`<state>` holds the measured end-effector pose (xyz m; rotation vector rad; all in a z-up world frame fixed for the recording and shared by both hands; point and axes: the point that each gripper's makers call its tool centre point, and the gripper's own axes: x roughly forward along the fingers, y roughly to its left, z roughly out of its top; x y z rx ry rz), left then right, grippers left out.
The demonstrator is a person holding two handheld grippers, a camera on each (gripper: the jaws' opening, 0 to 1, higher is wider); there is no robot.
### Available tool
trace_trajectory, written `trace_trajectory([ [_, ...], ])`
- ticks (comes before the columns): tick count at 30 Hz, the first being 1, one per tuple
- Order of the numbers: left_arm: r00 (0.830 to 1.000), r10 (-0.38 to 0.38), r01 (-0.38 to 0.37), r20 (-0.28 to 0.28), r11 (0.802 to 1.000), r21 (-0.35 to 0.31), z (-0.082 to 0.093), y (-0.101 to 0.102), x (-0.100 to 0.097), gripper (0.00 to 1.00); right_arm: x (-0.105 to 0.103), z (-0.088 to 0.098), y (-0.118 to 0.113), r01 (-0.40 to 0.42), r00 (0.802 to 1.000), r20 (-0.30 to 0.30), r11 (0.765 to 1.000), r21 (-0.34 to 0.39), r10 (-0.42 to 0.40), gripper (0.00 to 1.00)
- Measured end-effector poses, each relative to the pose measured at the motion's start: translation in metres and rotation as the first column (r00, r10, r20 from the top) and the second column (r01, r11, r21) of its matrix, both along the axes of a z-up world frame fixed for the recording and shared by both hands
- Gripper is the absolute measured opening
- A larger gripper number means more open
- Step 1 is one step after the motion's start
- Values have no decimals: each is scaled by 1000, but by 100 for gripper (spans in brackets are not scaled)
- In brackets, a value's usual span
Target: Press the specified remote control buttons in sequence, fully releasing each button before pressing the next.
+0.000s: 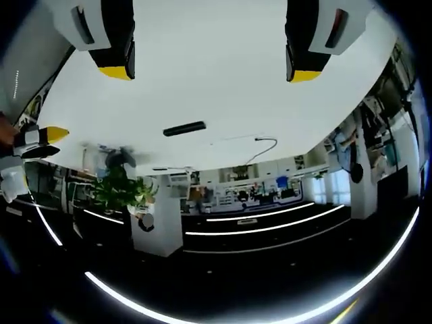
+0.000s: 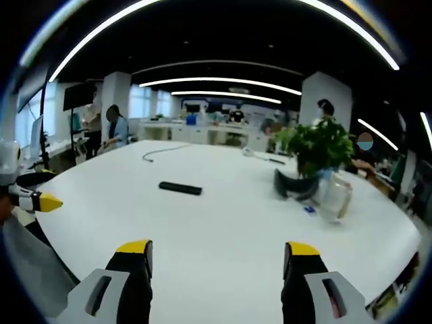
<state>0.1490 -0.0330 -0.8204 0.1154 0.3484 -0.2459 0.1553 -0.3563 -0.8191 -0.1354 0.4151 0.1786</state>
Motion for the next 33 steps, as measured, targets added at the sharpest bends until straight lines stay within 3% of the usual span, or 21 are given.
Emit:
trace_trajectory([
  [16,999,-39,39,-7,999,-18,-1,-6,-1,96,-1,-4,8,-34,999,-20,999,-13,33,79],
  [33,1000,-8,7,-17,1000,-24,-2,0,-1,95,-3,-9,12,-55,998,-44,998,-23,54,78],
])
